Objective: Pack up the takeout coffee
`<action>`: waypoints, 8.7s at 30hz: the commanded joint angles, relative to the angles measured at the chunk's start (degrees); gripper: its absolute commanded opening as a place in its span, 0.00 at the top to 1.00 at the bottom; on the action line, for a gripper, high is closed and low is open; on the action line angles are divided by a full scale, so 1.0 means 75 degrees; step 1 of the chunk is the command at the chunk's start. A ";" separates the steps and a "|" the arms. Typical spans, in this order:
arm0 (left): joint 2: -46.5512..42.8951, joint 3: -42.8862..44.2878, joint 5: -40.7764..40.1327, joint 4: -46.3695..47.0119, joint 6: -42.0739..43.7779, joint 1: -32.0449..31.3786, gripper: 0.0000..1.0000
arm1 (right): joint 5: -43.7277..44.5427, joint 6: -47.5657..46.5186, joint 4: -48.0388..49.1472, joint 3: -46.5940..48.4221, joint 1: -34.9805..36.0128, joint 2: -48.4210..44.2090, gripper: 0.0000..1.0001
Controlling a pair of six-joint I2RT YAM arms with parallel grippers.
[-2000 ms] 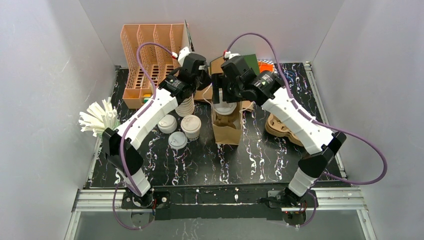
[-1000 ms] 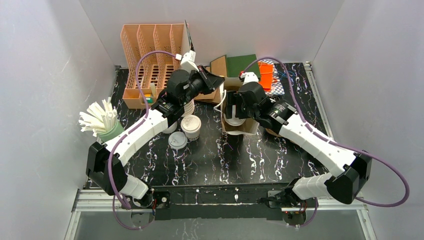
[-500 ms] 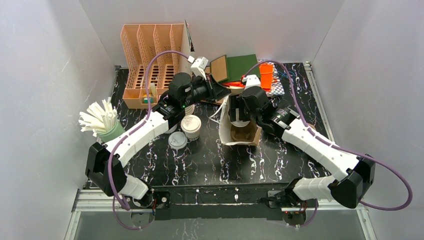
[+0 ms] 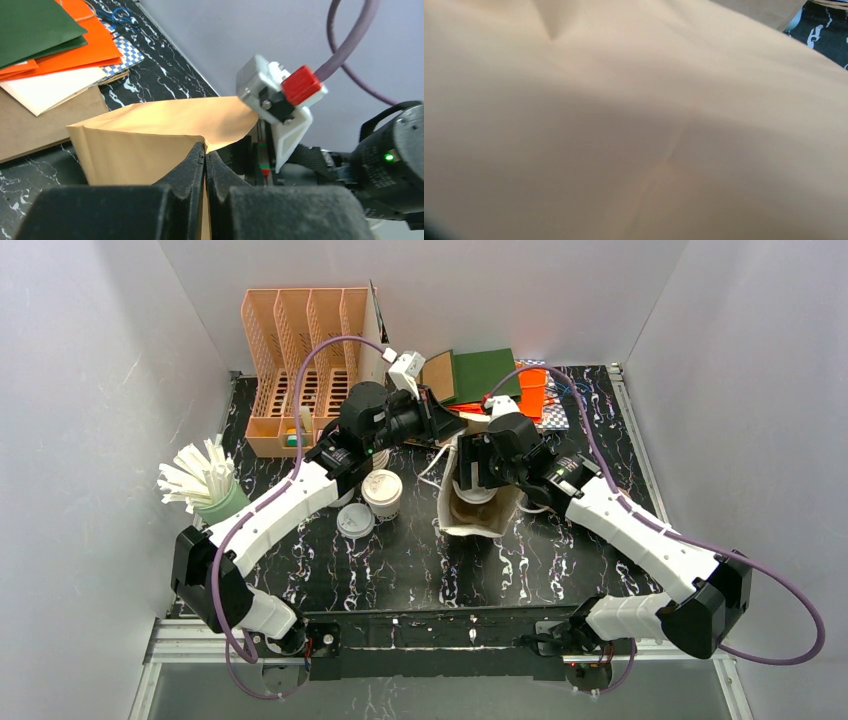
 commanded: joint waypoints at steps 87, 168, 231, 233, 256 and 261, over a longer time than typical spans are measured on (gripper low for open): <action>-0.0173 -0.0468 0.0440 -0.2593 0.0766 0.0727 1.00 | -0.1737 -0.1893 0.4421 -0.1996 -0.0654 0.0531 0.93; 0.0099 0.0430 0.1125 -0.0532 0.1112 0.1459 1.00 | -0.2052 -0.0374 0.1041 0.0643 -0.1695 0.1462 0.97; 0.0821 0.0670 0.0739 -0.0635 0.1404 0.1457 1.00 | -0.0375 -0.1355 -0.2432 0.2471 -0.0436 0.2013 0.41; 0.0760 0.0601 0.0768 -0.0650 0.1456 0.1459 1.00 | -0.0327 -0.1348 -0.2197 0.2490 -0.0443 0.1859 0.41; 0.0550 0.0903 0.0167 0.0209 0.0865 0.1456 1.00 | -0.0839 -0.1349 -0.0751 0.0672 -0.0271 0.1175 0.33; 0.0695 0.1247 0.0302 0.0365 0.0798 0.1456 1.00 | -0.0443 -0.1536 0.1028 -0.0354 -0.0222 0.0542 0.24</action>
